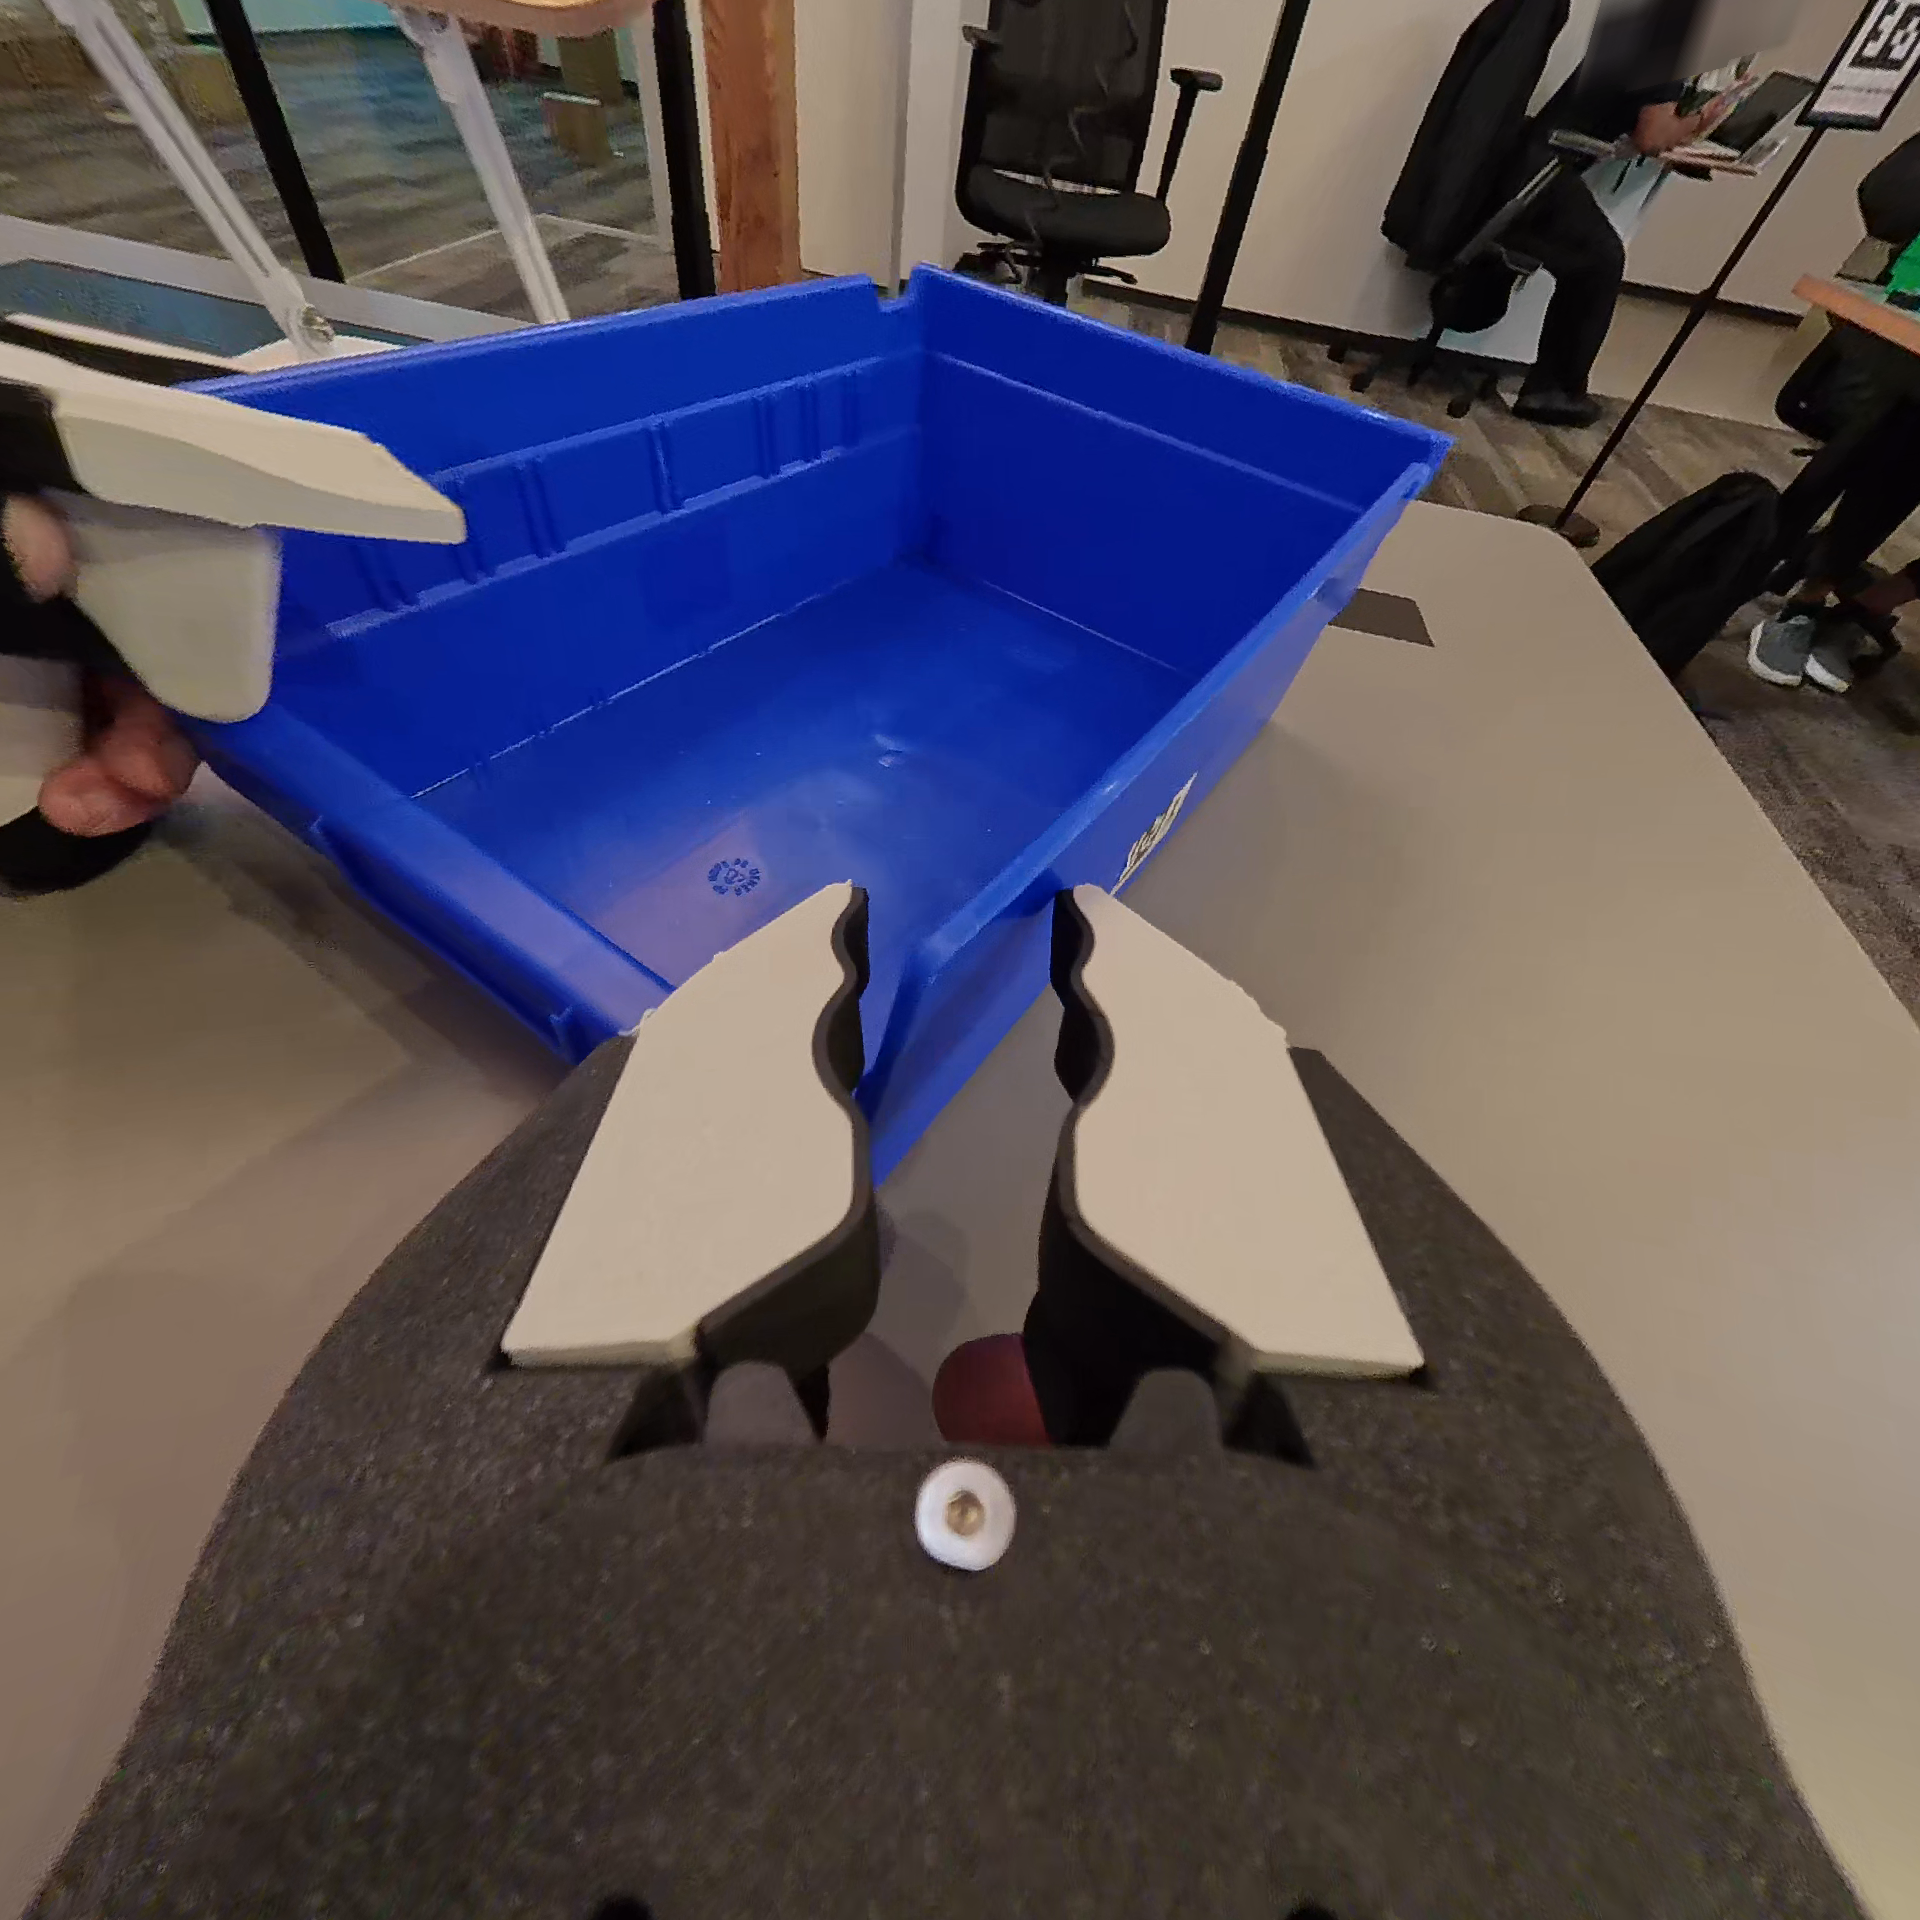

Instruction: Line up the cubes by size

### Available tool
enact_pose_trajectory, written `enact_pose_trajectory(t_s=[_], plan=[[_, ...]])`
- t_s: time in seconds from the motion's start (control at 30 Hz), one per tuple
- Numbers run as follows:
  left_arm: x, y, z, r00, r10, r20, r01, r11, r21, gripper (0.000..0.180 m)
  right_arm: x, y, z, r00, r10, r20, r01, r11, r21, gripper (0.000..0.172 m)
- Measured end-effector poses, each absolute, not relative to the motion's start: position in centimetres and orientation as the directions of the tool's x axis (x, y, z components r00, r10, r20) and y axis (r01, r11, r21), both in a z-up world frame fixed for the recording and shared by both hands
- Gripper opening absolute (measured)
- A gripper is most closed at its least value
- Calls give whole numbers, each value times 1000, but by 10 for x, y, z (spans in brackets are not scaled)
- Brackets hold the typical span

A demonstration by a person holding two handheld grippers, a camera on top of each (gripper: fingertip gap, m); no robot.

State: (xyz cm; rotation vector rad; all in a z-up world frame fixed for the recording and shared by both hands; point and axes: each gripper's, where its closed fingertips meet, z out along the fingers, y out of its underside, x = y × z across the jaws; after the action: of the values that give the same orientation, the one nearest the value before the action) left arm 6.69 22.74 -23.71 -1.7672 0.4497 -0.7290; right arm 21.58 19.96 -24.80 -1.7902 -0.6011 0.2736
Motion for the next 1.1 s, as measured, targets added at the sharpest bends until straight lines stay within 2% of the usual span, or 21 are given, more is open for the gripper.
enact_pose_trajectory(t_s=[0.17,0.5,0.7,1.1], plan=[[81,232,-235,733,-622,277,95,-310,-946,76,229,219,-250,855,507,108,250,-221,-943,34],[107,253,-227,677,-587,443,294,-336,-895,81,258,272,-252,873,488,27,186,-280,-942,34],[119,266,-225,664,-576,477,340,-335,-879,85,271,300,-253,872,489,-11,157,-302,-940,29],[130,295,-225,654,-544,526,402,-340,-850,76,286,341,-253,879,475,-54,117,-323,-939,26]])
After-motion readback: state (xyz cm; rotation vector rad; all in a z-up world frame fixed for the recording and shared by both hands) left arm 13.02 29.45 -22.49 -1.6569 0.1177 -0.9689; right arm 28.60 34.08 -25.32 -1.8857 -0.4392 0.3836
